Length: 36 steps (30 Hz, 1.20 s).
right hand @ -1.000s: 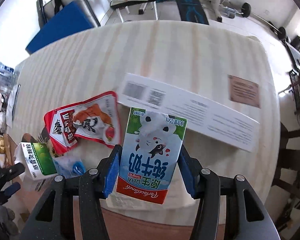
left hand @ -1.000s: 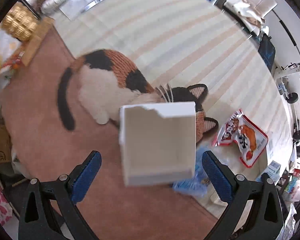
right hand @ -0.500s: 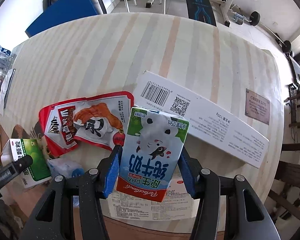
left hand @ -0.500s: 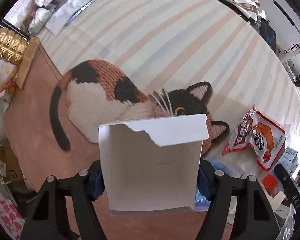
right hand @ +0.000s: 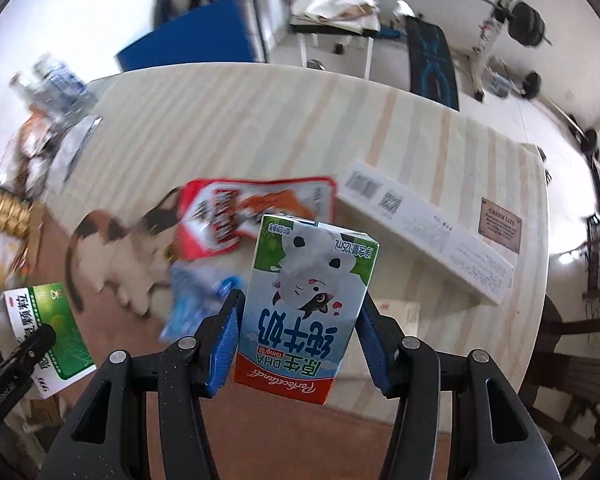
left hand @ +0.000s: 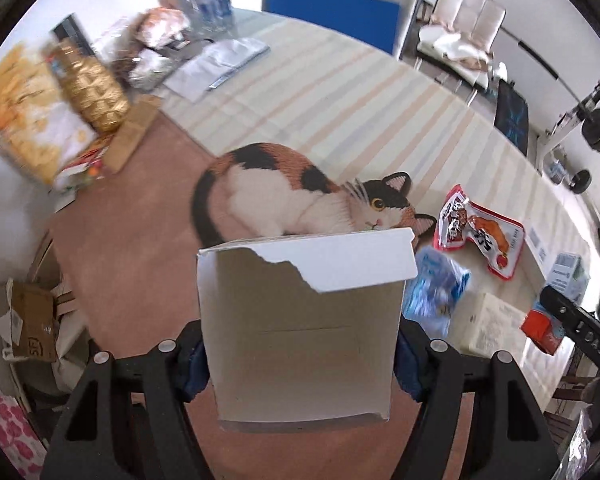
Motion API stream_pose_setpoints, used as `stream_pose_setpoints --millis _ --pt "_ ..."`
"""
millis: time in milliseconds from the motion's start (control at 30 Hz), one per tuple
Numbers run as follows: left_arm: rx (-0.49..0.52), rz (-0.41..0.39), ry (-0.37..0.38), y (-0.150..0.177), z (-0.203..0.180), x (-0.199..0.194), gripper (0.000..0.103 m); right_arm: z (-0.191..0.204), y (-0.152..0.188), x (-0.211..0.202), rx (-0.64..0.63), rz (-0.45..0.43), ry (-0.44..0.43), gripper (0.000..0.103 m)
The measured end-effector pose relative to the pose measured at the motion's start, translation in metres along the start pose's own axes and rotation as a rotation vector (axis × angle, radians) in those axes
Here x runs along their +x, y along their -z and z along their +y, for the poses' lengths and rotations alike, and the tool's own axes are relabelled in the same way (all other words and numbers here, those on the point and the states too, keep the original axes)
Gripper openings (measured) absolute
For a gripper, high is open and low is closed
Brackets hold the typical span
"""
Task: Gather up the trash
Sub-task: 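Grasp the red-and-white milk carton with the right tool while the left tool grasps the white box, then carry the milk carton and white box to the white bin and release them inside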
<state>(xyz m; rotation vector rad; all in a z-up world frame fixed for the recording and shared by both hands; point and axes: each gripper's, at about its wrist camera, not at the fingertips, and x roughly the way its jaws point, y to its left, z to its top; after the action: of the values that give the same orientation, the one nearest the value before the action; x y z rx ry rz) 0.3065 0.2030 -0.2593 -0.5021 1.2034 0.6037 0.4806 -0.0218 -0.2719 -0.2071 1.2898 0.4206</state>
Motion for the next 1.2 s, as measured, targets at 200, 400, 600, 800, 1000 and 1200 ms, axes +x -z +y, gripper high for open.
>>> stream_pose_setpoints --millis 200,400,600,800,1000,1200 --pt "-0.041 -0.075 0.012 0.052 0.053 -0.05 0.07 0.056 0.064 -0.035 -0.092 -0.001 -0.054 0.057" --pt "-0.067 -0.126 -0.03 0.12 0.121 -0.084 0.07 0.118 0.149 -0.055 -0.182 0.037 -0.116 0.057" --pt "-0.142 -0.088 -0.031 0.2 0.196 -0.085 0.07 0.177 0.255 -0.056 -0.269 0.105 -0.168 0.057" --pt "-0.277 0.061 -0.018 0.287 0.266 -0.029 0.07 0.228 0.36 -0.004 -0.371 0.272 -0.218 0.057" --pt "-0.444 0.235 0.029 0.364 0.32 0.081 0.07 0.259 0.436 0.1 -0.49 0.408 -0.173 0.057" --pt "-0.567 0.343 0.09 0.421 0.351 0.218 0.076 0.276 0.488 0.23 -0.562 0.489 -0.155 0.057"
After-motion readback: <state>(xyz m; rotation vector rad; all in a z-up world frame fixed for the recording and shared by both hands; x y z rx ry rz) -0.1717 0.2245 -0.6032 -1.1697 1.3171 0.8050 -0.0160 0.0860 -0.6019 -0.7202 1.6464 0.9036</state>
